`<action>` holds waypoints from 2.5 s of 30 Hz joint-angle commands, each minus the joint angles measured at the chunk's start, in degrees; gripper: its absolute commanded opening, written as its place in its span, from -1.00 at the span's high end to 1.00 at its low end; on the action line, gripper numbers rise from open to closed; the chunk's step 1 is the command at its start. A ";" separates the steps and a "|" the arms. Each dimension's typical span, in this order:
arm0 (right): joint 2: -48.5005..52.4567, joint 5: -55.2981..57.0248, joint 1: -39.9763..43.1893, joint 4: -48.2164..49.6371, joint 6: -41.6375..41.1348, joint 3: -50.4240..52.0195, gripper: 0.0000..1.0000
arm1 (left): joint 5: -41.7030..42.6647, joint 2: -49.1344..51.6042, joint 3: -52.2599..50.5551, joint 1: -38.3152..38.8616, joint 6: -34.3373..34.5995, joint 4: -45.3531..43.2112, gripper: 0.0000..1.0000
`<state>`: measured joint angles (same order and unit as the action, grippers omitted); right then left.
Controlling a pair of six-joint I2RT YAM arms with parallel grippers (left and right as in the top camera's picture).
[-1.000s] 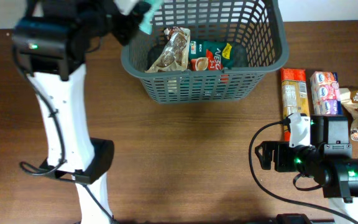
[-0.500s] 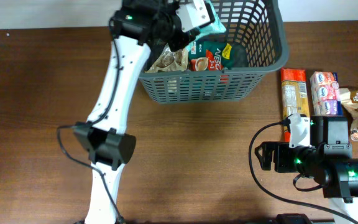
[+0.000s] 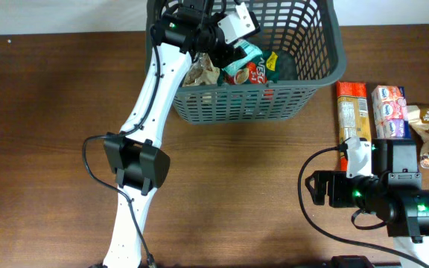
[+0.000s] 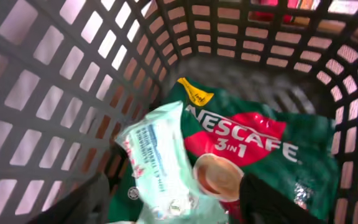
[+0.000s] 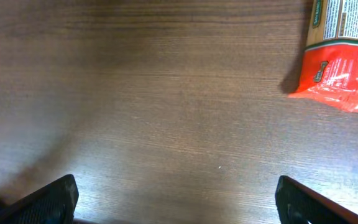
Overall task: Pack container
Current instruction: 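Lift the wipes pack with the left gripper and drop it into the basket, then retract the left arm aside and reach the right gripper to the pasta packet, then grasp the orange pasta packet with the right gripper and place it in the basket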
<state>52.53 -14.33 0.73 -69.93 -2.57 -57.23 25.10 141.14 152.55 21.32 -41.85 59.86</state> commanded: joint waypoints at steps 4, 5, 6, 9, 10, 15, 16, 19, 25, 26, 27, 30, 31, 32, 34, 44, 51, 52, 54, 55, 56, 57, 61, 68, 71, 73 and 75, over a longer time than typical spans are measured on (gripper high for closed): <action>-0.48 1.53 -0.35 1.57 0.59 -6.36 -0.98 | -10.05 -10.12 6.10 -0.48 9.57 6.58 -0.47; -0.48 4.61 -0.35 1.57 0.57 -9.27 -0.98 | -12.52 -13.07 6.32 -0.48 9.77 8.22 -0.47; -0.48 7.69 -0.35 1.66 0.52 -11.69 -0.98 | -13.94 -15.56 6.32 -0.50 9.99 9.33 -0.49; -0.48 17.40 -0.35 1.86 0.55 -19.39 -0.98 | -18.95 -22.27 6.32 -1.29 15.32 10.58 -0.57; -0.48 19.34 -0.35 1.99 0.55 -21.00 -0.98 | -19.54 -23.82 6.32 -1.77 16.35 11.17 -0.57; -0.09 30.73 -0.35 3.96 0.57 -25.33 -0.98 | -20.48 -31.76 6.32 -9.64 24.13 17.53 -0.60; 0.31 31.87 -0.33 3.93 0.57 -25.33 -0.98 | -20.48 -32.74 6.32 -12.02 25.44 19.15 -0.66; 4.68 35.87 -0.04 4.22 0.57 -25.33 -0.98 | -20.39 -34.82 6.32 -20.50 27.36 24.50 -0.89; 20.39 32.37 6.95 5.95 0.59 -25.33 -0.98 | -20.46 -35.15 6.27 -33.66 30.25 31.63 -0.99; 23.28 29.90 8.70 5.95 1.14 -25.33 -0.98 | -20.46 -35.15 6.27 -34.73 30.25 32.76 -0.99; 24.39 28.89 9.42 5.88 1.57 -25.33 -0.98 | -20.46 -35.15 6.27 -35.04 30.25 33.14 -0.99; 30.64 23.65 13.31 5.60 3.23 -25.33 -0.98 | -20.44 -35.15 6.27 -35.65 30.25 34.49 -0.98; 32.44 21.99 14.36 5.51 3.85 -25.33 -0.98 | -20.44 -35.15 6.27 -35.65 30.27 34.80 -0.99; 33.97 20.83 15.04 5.49 3.89 -25.33 -0.98 | -20.44 -35.15 6.27 -35.65 30.25 35.36 -0.99; 36.50 19.06 15.85 5.49 5.22 -25.33 -0.98 | -20.44 -35.15 6.27 -35.65 30.25 35.95 -0.99; 54.90 16.02 15.78 6.29 8.37 -25.31 -0.97 | -20.44 -35.15 6.27 -35.65 30.25 36.79 -0.99; 61.51 16.02 15.80 12.33 12.61 -25.31 -0.98 | -20.44 -35.15 6.27 -35.65 30.25 36.79 -0.99; 62.45 15.74 15.80 13.05 12.66 -25.31 -0.98 | -20.44 -35.15 6.27 -35.65 30.25 36.81 -0.99; 63.73 15.78 15.80 13.97 12.68 -25.29 -0.99 | -20.44 -35.15 6.27 -35.65 30.25 36.79 -0.99; 64.39 15.78 15.80 14.58 12.66 -25.29 -0.98 | -20.44 -35.15 6.27 -35.65 30.25 36.79 -0.99; 65.09 15.78 15.80 14.97 12.66 -25.29 -0.98 | -20.44 -35.15 6.27 -35.65 30.25 36.81 -0.99; 65.88 15.82 15.80 15.41 12.66 -25.29 -0.98 | -20.44 -35.15 6.27 -35.65 30.25 36.79 -0.99; 68.30 14.78 15.80 17.09 12.61 -25.27 -0.57 | -20.44 -35.15 6.27 -35.65 30.25 36.79 -0.99; 68.67 13.05 15.85 16.17 5.99 -25.33 0.92 | -20.44 -35.15 6.27 -35.65 30.25 36.79 -0.99; 67.06 9.92 15.85 16.00 5.86 -25.35 0.92 | -20.44 -35.15 6.27 -35.65 30.25 36.81 -0.99; 64.67 9.79 15.85 15.93 5.03 -25.75 0.93 | -20.44 -35.15 6.27 -35.65 30.25 36.81 -0.99; 61.24 9.79 15.85 15.50 5.03 -26.91 0.92 | -20.44 -35.15 6.27 -35.65 30.25 36.79 -0.99</action>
<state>117.58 -0.78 16.60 -54.94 3.92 -83.79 4.45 106.94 158.98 -14.06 -12.36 96.62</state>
